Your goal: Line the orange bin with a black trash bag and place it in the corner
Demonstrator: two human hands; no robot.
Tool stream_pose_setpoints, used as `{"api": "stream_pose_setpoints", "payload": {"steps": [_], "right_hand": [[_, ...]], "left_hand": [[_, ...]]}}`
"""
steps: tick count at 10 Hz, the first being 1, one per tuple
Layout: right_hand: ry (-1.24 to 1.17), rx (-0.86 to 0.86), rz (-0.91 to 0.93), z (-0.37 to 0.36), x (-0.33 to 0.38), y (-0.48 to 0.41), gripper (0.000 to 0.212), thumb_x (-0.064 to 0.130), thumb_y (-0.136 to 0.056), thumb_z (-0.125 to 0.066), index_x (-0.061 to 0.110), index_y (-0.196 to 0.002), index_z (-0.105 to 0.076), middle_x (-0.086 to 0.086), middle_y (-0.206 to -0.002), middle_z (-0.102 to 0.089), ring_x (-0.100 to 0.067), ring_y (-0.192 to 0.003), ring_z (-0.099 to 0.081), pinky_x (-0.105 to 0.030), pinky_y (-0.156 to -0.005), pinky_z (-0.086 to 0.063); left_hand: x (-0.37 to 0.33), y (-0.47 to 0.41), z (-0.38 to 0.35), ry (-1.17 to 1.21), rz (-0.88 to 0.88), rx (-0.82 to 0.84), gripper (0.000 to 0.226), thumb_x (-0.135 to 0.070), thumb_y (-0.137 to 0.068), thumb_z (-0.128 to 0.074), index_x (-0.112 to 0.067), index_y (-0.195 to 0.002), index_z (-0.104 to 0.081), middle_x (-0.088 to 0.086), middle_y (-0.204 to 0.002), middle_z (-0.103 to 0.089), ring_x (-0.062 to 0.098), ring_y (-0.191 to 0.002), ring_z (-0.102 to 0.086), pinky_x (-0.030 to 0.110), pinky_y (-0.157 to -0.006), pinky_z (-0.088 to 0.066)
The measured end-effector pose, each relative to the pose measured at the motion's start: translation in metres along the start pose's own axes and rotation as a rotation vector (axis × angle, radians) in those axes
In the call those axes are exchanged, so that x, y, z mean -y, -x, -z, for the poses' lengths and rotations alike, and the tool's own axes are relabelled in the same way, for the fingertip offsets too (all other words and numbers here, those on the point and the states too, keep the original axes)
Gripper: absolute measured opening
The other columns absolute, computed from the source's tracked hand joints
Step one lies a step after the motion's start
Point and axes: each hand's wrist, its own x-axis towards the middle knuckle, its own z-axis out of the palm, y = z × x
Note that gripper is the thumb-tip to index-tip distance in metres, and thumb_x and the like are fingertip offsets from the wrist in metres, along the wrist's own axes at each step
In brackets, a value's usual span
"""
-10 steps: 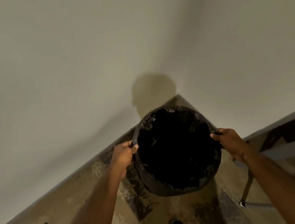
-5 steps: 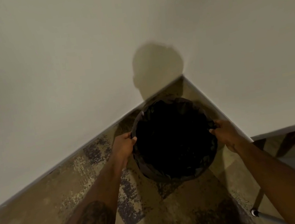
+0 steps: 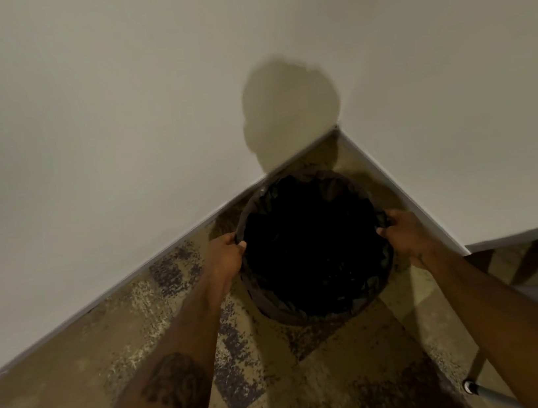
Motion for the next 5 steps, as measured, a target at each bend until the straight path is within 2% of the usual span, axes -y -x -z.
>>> {"api": "stream_pose_setpoints", "payload": {"steps": [1, 2, 3, 4, 5], "right_hand": [[-0.026, 0.009, 0.010, 0.001, 0.006, 0.004, 0.030, 0.004, -0.093, -0.059, 0.014, -0.121, -0.062, -0.014, -0.120, -0.065, -0.025, -0.095, -0.061, -0.038, -0.087, -0.052], [0.064, -0.049, 0.043, 0.003, 0.008, 0.013, 0.051, 0.012, -0.094, -0.061, 0.013, -0.143, -0.045, -0.012, -0.142, -0.051, -0.030, -0.119, -0.054, -0.032, -0.092, -0.041], [0.215, -0.066, 0.064, 0.006, 0.010, 0.036, 0.063, 0.026, -0.096, -0.059, 0.017, -0.153, -0.031, -0.011, -0.155, -0.038, -0.033, -0.139, -0.038, -0.041, -0.108, -0.034], [0.261, -0.060, 0.131, 0.007, 0.019, 0.064, 0.064, 0.031, -0.097, -0.057, 0.015, -0.153, -0.030, -0.013, -0.156, -0.036, -0.034, -0.141, -0.036, -0.045, -0.111, -0.032], [0.315, -0.058, 0.203, 0.008, 0.035, 0.101, 0.061, 0.034, -0.098, -0.055, 0.008, -0.149, -0.035, -0.019, -0.151, -0.041, -0.037, -0.136, -0.041, -0.047, -0.107, -0.039]], "left_hand": [[-0.007, 0.001, -0.002, -0.027, -0.024, -0.010, 0.033, -0.013, -0.102, -0.051, -0.012, -0.134, -0.061, 0.008, -0.128, -0.066, 0.023, -0.101, -0.064, 0.042, -0.093, -0.054], [-0.010, 0.010, -0.005, -0.090, -0.035, -0.030, 0.047, -0.022, -0.101, -0.053, -0.013, -0.146, -0.046, 0.008, -0.146, -0.053, 0.028, -0.126, -0.054, 0.044, -0.106, -0.046], [-0.009, 0.035, 0.001, -0.182, -0.121, -0.041, 0.055, -0.027, -0.101, -0.053, -0.014, -0.152, -0.038, 0.009, -0.156, -0.041, 0.029, -0.139, -0.043, 0.041, -0.113, -0.038], [-0.011, 0.064, 0.017, -0.405, -0.245, -0.025, 0.057, -0.033, -0.104, -0.047, -0.014, -0.155, -0.031, 0.009, -0.162, -0.030, 0.029, -0.147, -0.030, 0.039, -0.116, -0.026], [-0.009, 0.103, 0.034, -0.497, -0.343, -0.044, 0.061, -0.038, -0.104, -0.044, -0.015, -0.157, -0.025, 0.008, -0.166, -0.019, 0.025, -0.152, -0.017, 0.039, -0.120, -0.018]]}}
